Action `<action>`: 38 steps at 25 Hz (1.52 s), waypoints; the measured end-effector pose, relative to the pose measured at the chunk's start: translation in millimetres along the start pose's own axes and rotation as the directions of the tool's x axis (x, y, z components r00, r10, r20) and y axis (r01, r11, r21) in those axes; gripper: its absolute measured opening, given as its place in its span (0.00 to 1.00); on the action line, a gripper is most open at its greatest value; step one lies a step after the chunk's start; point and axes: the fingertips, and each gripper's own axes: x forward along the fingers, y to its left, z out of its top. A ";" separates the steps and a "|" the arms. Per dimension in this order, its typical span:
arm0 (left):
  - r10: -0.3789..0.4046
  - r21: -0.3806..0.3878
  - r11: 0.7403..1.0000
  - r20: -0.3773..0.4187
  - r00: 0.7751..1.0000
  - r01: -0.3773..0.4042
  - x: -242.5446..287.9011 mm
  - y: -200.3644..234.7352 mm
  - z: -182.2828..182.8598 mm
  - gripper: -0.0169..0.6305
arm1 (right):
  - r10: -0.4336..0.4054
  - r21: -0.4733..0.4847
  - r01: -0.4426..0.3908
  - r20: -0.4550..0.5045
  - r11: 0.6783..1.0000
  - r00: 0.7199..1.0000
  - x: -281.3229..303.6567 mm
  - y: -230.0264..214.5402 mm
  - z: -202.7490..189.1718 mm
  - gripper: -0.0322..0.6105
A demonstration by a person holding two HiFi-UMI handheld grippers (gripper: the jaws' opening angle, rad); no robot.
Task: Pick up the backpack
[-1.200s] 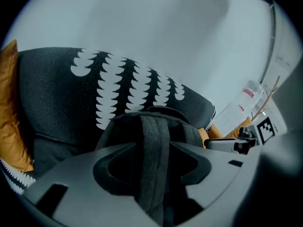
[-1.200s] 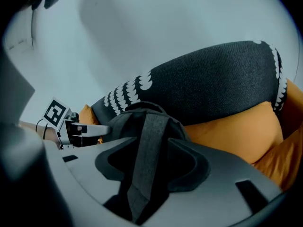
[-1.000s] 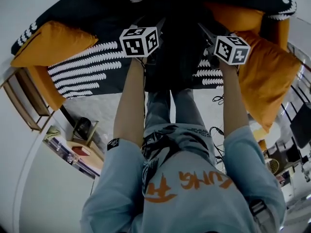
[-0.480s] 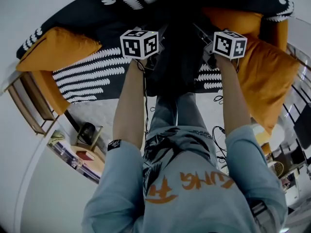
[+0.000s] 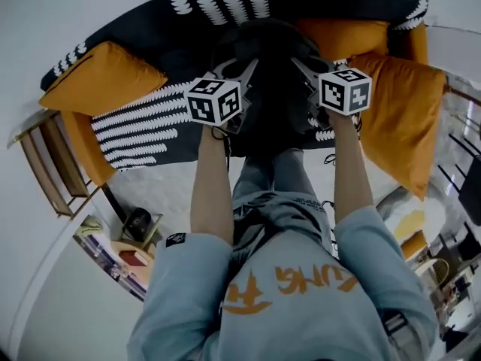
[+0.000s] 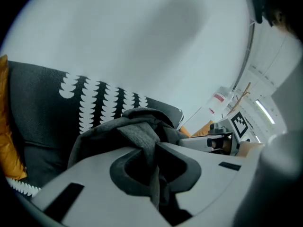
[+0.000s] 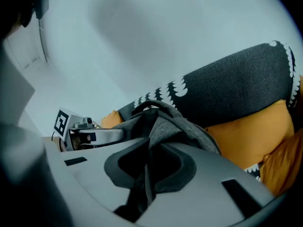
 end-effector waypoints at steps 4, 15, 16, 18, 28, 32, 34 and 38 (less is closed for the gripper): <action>0.012 0.025 1.000 0.016 1.000 -0.013 -38.3 -26.2 -8.1 0.10 | -0.026 -0.023 0.026 0.002 0.999 1.000 -26.0 33.1 -14.4 0.10; -0.015 0.087 0.996 0.041 0.999 0.011 -118.8 -76.2 -26.4 0.10 | -0.047 -0.030 0.049 0.067 0.998 0.997 -77.8 108.9 -43.9 0.10; -0.015 0.094 0.996 0.045 0.999 0.011 -124.8 -79.8 -26.1 0.10 | -0.055 -0.033 0.058 0.069 0.998 0.996 -81.6 114.7 -44.7 0.10; -0.019 0.110 0.994 0.051 0.998 0.013 -133.8 -86.4 -24.4 0.10 | -0.072 -0.035 0.074 0.072 0.997 0.995 -89.1 124.5 -44.9 0.10; -0.063 0.229 0.972 0.075 0.995 0.044 -178.2 -122.3 1.6 0.10 | -0.090 -0.131 0.104 0.113 0.986 0.990 -131.0 166.0 -21.0 0.10; -0.081 0.262 0.964 0.124 0.989 0.046 -194.1 -139.9 21.2 0.10 | -0.094 -0.192 0.123 0.155 0.974 0.984 -152.8 179.7 1.8 0.10; -0.091 0.283 0.958 0.164 0.982 0.042 -202.6 -151.7 35.3 0.10 | -0.083 -0.224 0.125 0.188 0.966 0.979 -166.2 189.0 16.2 0.10; -0.097 0.363 0.932 0.236 0.967 0.005 -220.4 -177.8 73.8 0.10 | -0.052 -0.295 0.132 0.267 0.946 0.962 -192.8 209.6 52.9 0.10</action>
